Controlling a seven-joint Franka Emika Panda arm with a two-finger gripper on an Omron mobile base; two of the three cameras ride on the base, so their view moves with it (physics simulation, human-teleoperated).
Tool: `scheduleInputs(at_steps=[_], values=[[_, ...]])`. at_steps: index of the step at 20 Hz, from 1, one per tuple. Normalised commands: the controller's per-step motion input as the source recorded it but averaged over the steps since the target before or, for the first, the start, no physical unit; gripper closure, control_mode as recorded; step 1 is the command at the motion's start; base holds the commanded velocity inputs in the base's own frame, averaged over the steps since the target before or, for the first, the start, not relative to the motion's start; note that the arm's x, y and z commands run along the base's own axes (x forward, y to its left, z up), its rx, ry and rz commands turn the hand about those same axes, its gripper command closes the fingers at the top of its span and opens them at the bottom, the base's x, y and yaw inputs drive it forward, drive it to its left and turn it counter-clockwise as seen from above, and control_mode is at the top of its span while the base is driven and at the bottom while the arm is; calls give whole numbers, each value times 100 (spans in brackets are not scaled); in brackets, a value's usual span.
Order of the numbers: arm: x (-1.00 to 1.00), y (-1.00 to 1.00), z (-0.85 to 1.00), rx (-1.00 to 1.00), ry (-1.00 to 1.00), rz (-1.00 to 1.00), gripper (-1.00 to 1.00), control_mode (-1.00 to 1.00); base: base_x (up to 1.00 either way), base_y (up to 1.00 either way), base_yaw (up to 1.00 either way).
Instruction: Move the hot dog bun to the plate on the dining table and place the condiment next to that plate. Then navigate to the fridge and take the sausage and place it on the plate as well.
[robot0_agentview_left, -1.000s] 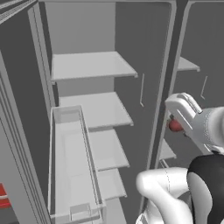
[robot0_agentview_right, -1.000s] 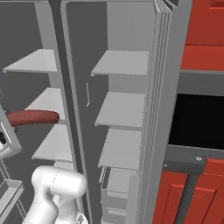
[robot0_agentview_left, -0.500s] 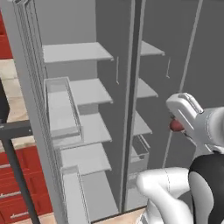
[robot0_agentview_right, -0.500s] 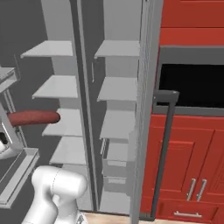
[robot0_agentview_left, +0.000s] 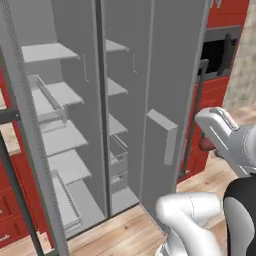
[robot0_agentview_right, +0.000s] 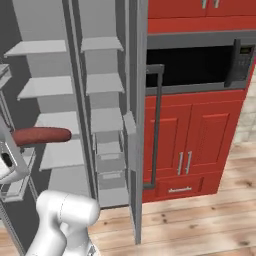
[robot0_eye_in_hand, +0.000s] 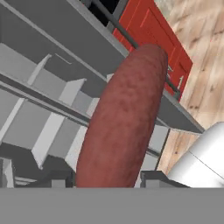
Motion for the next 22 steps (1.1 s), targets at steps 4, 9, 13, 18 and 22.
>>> scheduleInputs(at_steps=[4, 9, 13, 18, 22], values=[[0, 0, 0, 0, 0, 0, 100, 100, -79, 49, -55], [0, 0, 0, 0, 0, 0, 100, 100, -80, 50, -55], [0, 0, 0, 0, 0, 0, 100, 100, -88, 42, -54], [0, 0, 0, 0, 0, 0, 100, 100, -98, 25, -52], [0, 0, 0, 0, 0, 0, 100, 100, -100, 13, -44]])
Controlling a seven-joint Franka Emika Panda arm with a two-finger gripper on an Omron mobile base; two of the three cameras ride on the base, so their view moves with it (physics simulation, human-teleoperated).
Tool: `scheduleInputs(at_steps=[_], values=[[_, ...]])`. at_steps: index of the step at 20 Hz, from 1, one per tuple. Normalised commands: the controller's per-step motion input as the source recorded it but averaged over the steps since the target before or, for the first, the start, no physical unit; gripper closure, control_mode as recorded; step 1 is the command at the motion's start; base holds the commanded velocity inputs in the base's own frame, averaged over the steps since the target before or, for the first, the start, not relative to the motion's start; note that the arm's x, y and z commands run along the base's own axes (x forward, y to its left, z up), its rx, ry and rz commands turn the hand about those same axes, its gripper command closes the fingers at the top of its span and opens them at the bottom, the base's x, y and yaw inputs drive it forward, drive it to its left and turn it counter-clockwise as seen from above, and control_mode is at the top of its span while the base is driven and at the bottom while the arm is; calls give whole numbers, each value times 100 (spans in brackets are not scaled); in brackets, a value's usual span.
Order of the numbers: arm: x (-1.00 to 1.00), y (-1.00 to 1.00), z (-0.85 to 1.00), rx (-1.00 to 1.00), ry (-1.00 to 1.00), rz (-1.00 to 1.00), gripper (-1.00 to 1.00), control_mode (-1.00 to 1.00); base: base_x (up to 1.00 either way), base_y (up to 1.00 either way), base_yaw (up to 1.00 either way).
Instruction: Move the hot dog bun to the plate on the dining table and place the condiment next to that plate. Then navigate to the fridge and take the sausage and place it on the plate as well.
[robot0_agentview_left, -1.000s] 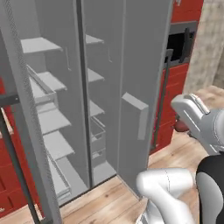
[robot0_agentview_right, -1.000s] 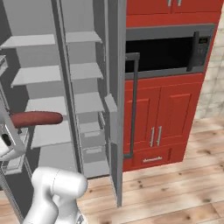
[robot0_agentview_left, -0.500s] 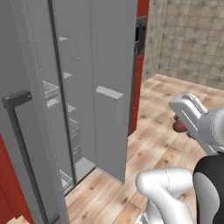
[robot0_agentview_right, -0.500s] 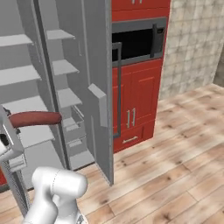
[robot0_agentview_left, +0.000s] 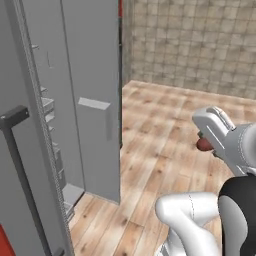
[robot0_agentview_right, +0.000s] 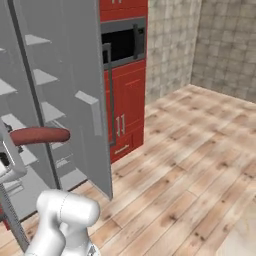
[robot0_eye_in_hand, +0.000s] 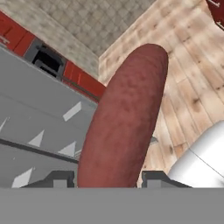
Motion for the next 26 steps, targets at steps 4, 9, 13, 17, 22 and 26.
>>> scheduleInputs(at_steps=[4, 9, 13, 17, 22, 26], values=[[0, 0, 0, 0, 0, 0, 100, 100, -99, 23, -47], [0, 0, 0, 0, 0, 0, 100, 100, -100, 24, -50], [0, 0, 0, 0, 0, 0, 100, 100, -100, 23, -51], [0, 0, 0, 0, 0, 0, 100, 100, -100, 18, -49], [0, 0, 0, 0, 0, 0, 100, 100, -100, -1, -40], [0, 0, 0, 0, 0, 0, 100, 100, -96, -36, -29]])
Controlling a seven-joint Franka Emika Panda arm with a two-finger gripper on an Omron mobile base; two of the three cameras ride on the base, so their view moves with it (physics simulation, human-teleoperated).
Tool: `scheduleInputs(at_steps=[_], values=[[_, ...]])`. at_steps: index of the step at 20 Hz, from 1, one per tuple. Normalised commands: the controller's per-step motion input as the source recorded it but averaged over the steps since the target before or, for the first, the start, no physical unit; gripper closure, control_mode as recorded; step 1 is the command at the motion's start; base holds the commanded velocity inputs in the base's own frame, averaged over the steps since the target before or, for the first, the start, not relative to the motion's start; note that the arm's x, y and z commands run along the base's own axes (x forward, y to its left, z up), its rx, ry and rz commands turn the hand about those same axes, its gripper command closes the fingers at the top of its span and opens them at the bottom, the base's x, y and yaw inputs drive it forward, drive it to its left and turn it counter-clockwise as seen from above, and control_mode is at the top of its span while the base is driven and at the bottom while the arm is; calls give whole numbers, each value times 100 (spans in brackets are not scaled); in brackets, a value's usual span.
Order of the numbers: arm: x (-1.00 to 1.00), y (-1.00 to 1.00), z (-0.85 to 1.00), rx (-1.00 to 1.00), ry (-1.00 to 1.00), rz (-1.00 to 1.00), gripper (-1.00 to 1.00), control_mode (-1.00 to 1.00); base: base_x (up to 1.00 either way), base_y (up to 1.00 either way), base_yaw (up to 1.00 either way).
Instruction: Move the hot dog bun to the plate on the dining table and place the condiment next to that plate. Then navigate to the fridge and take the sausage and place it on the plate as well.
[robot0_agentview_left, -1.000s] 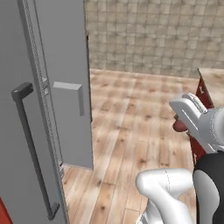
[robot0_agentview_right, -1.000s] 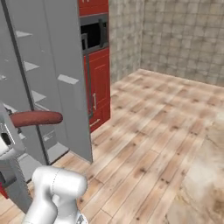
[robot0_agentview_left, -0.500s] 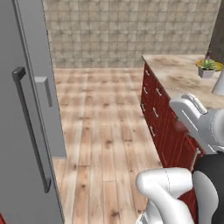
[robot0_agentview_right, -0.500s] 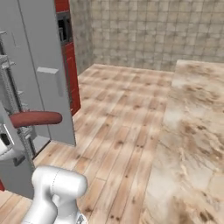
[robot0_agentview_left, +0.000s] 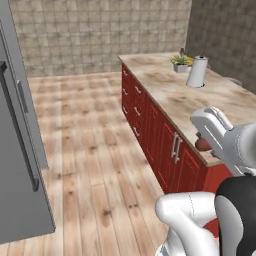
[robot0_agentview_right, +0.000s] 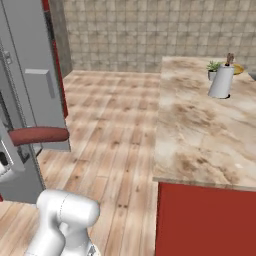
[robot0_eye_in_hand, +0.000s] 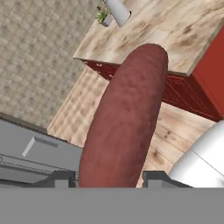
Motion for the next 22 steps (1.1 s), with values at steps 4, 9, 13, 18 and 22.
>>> scheduleInputs(at_steps=[4, 9, 13, 18, 22], values=[[0, 0, 0, 0, 0, 0, 100, 100, -75, -69, -20], [0, 0, 0, 0, 0, 0, 100, 100, -35, -91, -9], [0, 0, 0, 0, 0, 0, 100, 100, -9, -98, -2], [0, 0, 0, 0, 0, 0, 100, 100, 1, -100, 0], [0, 0, 0, 0, 0, 0, 100, 100, 19, -100, 11]])
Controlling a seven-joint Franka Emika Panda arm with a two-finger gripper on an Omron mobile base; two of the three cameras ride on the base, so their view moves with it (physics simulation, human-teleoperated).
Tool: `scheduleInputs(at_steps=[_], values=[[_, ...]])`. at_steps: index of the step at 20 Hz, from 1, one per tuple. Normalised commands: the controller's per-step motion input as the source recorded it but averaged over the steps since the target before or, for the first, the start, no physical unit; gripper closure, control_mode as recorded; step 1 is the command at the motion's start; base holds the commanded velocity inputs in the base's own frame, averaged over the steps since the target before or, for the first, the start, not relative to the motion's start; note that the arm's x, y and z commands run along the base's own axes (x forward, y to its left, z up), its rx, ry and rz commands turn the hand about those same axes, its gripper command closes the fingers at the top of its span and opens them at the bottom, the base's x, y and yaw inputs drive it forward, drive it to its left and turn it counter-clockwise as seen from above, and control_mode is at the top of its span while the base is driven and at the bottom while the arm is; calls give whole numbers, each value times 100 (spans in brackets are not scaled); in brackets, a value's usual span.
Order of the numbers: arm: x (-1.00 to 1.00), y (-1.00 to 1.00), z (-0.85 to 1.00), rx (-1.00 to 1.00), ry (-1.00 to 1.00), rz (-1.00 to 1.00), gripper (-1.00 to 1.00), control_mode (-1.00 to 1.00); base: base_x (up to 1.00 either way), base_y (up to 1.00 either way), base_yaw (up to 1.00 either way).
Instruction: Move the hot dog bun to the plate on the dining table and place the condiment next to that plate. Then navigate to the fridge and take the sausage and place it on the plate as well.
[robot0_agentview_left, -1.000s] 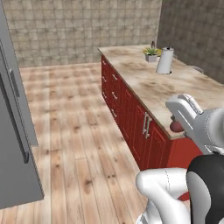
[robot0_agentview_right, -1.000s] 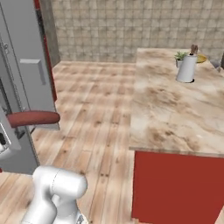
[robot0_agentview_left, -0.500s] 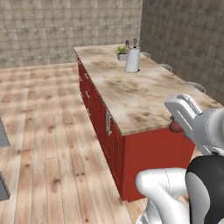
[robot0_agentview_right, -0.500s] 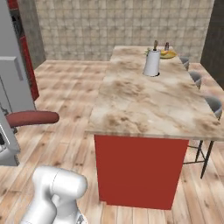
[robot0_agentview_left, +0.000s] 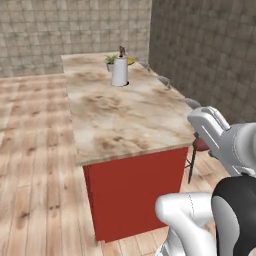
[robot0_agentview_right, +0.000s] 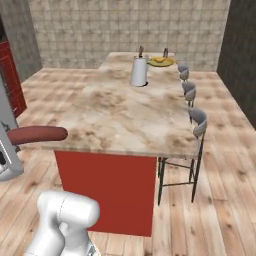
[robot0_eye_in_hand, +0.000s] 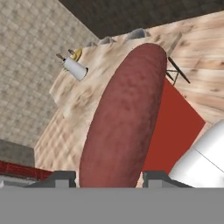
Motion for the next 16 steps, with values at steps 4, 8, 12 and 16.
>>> scheduleInputs(at_steps=[4, 8, 12, 16], values=[[0, 0, 0, 0, 0, 0, 100, 100, 34, -100, 20], [0, 0, 0, 0, 0, 0, 100, 100, 38, -100, 24], [0, 0, 0, 0, 0, 0, 100, 100, 43, -97, 28], [0, 0, 0, 0, 0, 0, 100, 100, 43, -93, 30]])
